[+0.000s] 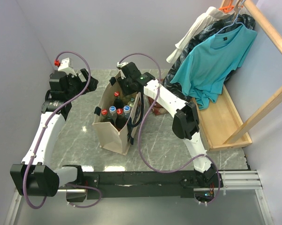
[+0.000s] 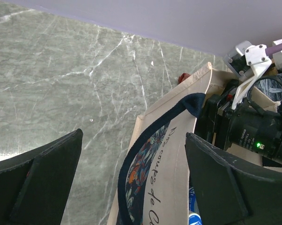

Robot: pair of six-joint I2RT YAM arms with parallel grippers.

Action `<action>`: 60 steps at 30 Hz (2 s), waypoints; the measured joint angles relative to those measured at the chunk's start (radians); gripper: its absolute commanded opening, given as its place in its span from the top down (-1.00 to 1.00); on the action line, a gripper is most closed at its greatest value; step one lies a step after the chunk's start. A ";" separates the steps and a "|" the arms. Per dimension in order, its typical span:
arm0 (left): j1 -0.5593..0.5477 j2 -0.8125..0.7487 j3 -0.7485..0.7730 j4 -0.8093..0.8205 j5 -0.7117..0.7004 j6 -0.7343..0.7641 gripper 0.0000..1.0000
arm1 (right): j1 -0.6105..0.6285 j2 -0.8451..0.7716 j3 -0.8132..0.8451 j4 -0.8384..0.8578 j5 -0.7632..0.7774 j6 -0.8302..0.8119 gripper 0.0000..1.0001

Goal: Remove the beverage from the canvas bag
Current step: Take out the drink from the canvas bag.

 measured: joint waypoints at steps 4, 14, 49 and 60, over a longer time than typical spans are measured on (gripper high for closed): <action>0.000 0.000 0.000 0.000 0.000 0.000 -0.93 | -0.002 0.000 0.006 0.008 0.009 -0.011 0.62; 0.000 0.000 0.000 0.000 0.000 0.000 -0.93 | -0.003 0.000 0.008 0.007 0.005 -0.018 1.00; 0.000 -0.002 -0.013 0.000 0.027 -0.010 -0.93 | 0.037 -0.180 -0.281 0.244 0.163 -0.060 1.00; 0.000 -0.004 -0.013 0.000 0.032 -0.012 -0.93 | 0.037 -0.213 -0.290 0.283 0.179 -0.074 1.00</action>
